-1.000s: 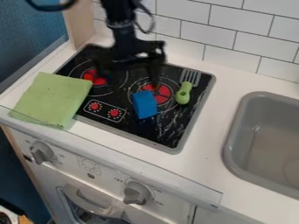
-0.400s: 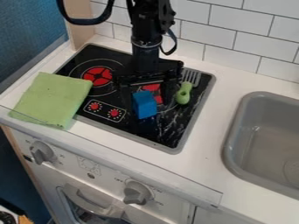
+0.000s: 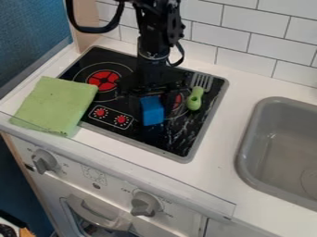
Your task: Move the blue object on top of the green cloth
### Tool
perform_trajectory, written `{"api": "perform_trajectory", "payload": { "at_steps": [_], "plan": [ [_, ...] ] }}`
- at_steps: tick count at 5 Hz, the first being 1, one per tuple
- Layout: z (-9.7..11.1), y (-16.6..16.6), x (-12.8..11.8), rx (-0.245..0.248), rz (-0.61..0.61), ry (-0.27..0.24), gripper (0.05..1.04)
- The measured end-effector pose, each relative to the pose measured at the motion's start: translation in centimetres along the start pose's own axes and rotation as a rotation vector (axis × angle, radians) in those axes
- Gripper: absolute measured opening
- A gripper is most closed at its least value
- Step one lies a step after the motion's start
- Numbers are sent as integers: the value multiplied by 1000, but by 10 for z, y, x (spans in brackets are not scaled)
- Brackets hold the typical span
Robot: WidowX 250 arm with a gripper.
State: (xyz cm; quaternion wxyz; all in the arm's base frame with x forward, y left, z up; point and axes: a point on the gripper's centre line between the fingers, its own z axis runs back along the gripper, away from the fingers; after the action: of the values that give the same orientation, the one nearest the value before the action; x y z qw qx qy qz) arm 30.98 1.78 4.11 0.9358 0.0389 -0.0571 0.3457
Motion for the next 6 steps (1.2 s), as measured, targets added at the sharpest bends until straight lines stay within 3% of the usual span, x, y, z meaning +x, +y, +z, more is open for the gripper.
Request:
{"api": "perform_trajectory", "payload": {
  "at_steps": [2, 3, 4, 6],
  "plan": [
    [0, 2, 1, -29, -59, 26, 597],
    [12, 4, 5, -47, -118, -1, 597],
    [35, 27, 23, -82, -95, -30, 597],
    [54, 79, 72, -59, 24, -88, 597]
  ]
}}
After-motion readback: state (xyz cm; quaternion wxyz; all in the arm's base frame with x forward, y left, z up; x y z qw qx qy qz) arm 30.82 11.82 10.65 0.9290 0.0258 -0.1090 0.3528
